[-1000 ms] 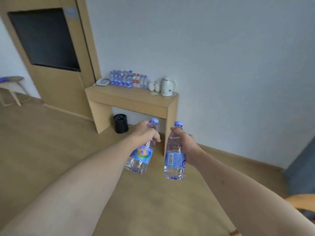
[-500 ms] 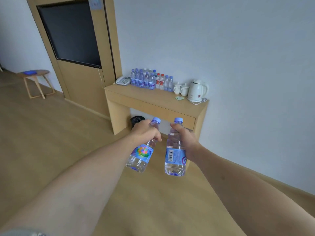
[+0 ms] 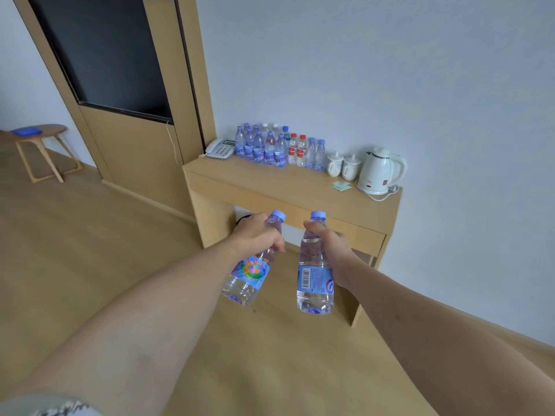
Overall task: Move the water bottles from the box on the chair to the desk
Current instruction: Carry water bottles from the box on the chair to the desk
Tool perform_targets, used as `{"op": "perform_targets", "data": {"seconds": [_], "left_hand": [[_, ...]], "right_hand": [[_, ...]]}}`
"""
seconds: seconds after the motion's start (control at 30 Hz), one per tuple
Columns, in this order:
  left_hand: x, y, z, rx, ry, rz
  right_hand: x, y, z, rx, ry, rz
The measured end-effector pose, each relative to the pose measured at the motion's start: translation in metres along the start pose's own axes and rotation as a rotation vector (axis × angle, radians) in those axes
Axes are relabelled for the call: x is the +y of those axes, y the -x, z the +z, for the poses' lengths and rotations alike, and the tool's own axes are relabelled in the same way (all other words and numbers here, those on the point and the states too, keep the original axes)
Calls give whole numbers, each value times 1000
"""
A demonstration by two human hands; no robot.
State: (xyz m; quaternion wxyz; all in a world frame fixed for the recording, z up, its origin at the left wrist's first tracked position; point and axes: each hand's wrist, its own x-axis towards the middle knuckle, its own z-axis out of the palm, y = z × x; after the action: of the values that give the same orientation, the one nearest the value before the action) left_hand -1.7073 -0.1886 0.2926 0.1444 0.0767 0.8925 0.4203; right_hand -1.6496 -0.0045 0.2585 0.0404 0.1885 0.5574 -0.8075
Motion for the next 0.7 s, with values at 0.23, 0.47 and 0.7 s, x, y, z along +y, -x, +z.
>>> {"op": "perform_targets", "data": {"seconds": [0.23, 0.47, 0.7], "left_hand": [[-10, -133, -34, 29, -46, 28], [4, -284, -68, 12, -85, -16], [11, -400, -85, 5, -12, -38]], "right_hand": [[-25, -144, 34, -36, 25, -17], [-80, -290, 57, -67, -11, -26], [-121, -398, 56, 38, 79, -20]]}}
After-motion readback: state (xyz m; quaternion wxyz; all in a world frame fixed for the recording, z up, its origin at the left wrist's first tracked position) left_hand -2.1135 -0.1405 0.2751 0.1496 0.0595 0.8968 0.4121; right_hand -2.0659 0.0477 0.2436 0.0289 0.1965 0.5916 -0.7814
